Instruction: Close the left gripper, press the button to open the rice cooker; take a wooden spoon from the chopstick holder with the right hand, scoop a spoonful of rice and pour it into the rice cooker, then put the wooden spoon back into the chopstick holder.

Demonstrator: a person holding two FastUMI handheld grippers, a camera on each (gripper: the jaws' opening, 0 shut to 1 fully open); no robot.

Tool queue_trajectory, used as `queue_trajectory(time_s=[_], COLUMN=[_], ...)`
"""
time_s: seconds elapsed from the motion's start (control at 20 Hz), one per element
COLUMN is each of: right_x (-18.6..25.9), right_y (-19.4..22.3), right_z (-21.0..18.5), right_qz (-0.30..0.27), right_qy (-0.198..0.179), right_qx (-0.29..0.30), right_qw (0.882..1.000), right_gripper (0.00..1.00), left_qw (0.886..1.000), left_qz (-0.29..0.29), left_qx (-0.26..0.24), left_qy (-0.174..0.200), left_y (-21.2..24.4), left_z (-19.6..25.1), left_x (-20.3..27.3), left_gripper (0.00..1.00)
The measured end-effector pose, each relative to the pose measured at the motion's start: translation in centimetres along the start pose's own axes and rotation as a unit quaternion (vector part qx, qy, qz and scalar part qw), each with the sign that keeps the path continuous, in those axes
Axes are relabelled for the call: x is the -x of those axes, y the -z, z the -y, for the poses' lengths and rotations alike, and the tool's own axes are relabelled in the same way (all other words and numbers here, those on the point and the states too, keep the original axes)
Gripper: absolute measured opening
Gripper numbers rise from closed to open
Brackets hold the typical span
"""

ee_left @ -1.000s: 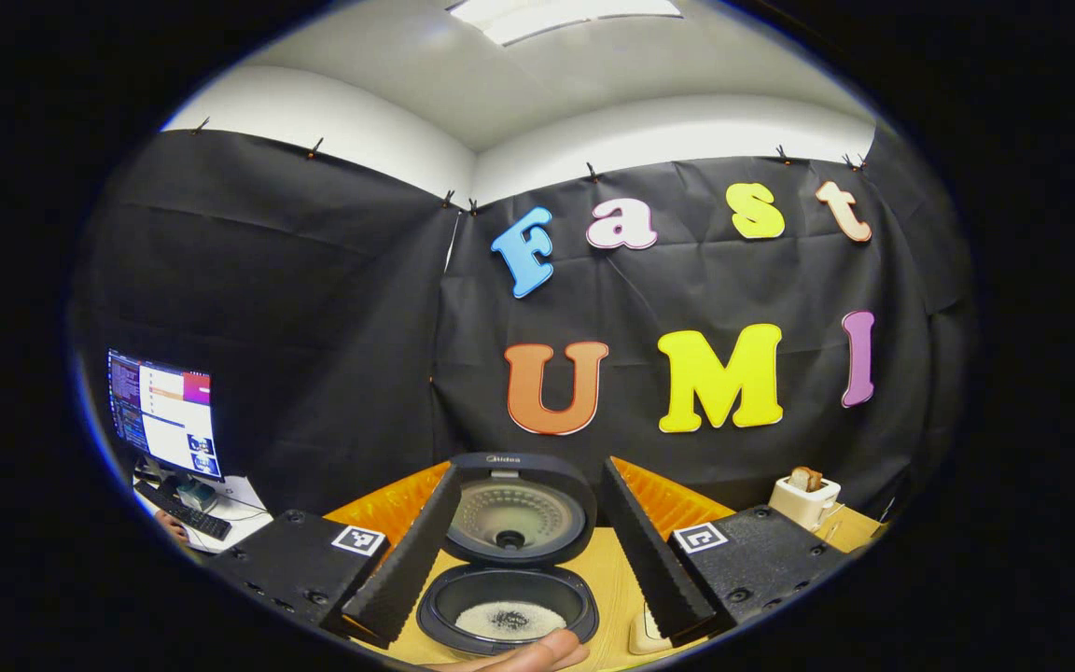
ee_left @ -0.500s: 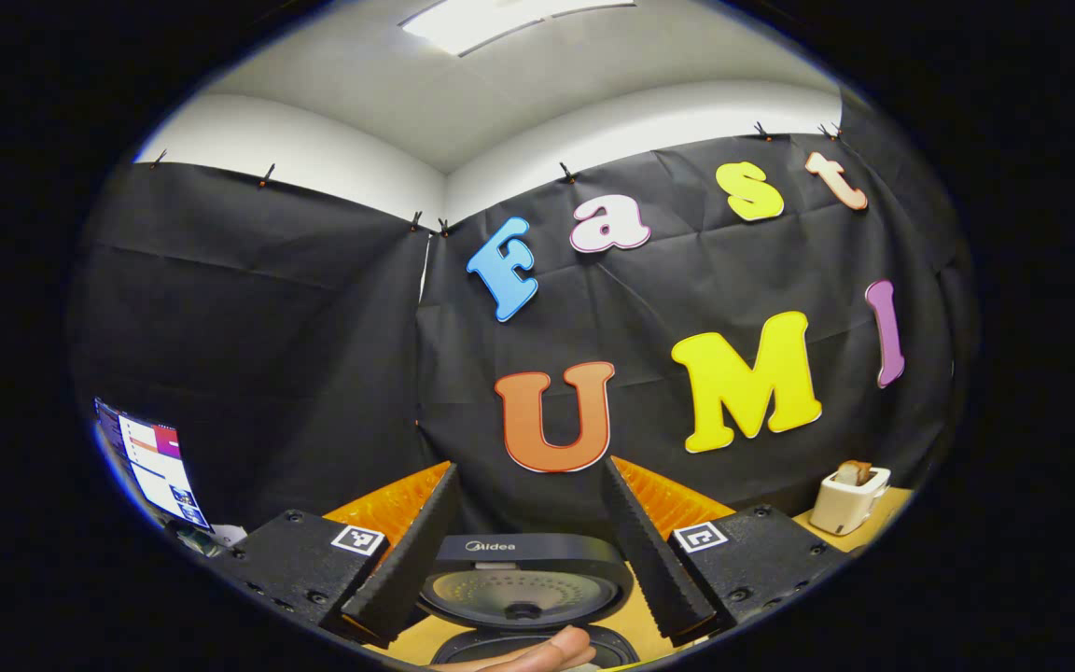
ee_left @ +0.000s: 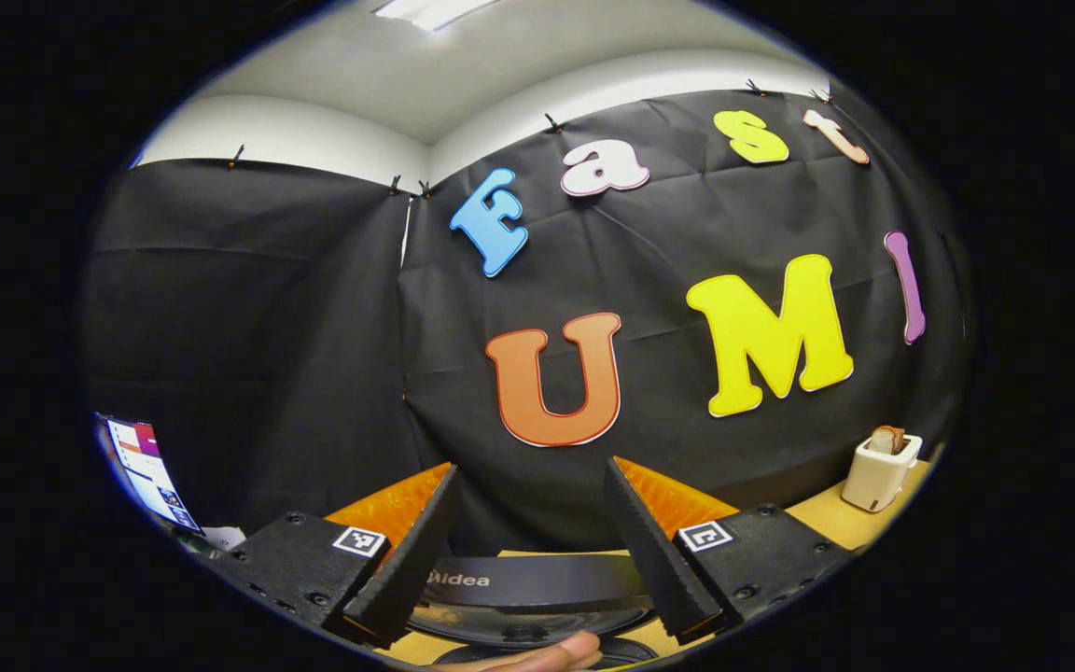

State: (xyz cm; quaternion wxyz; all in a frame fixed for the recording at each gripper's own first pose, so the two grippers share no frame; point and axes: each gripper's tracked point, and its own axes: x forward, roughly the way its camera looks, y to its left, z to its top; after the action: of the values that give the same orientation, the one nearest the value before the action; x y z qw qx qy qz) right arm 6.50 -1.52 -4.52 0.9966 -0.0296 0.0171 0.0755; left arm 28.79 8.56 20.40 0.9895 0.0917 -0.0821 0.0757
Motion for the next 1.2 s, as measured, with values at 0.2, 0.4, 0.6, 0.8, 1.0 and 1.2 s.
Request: queue_trajectory(time_s=[0.2,0.4,0.6,0.8,1.0,1.2], right_x=[0.1,0.3,0.2,0.2,0.0,0.1], right_y=[0.1,-0.1,-0.1,-0.1,0.0,-0.5], right_z=[-2.0,-1.6,-0.9,0.8,1.7,2.2], right_qz=[0.004,0.004,0.0,-0.007,-0.014,-0.004], right_qy=[-0.023,-0.027,-0.022,-0.008,0.005,0.005], right_qx=[0.009,-0.001,-0.023,-0.043,-0.063,-0.102], right_qw=[1.0,1.0,0.999,0.999,0.998,0.995], right_gripper=[0.95,0.96,0.95,0.96,0.92,0.92], left_qw=[0.999,0.999,0.999,0.998,0.996,0.992], left_qz=[-0.034,-0.045,-0.045,-0.062,-0.085,-0.124], left_qx=[0.0,-0.005,-0.002,0.001,0.003,0.016], left_qy=[-0.01,-0.013,-0.015,-0.017,-0.012,0.014], left_y=[1.8,2.9,3.0,3.8,5.3,7.6], left_z=[-0.7,-0.8,-0.4,-0.2,0.2,1.2], left_x=[-0.7,-0.6,1.9,4.8,8.5,11.6], left_gripper=[0.98,1.0,1.0,1.0,1.0,1.0])
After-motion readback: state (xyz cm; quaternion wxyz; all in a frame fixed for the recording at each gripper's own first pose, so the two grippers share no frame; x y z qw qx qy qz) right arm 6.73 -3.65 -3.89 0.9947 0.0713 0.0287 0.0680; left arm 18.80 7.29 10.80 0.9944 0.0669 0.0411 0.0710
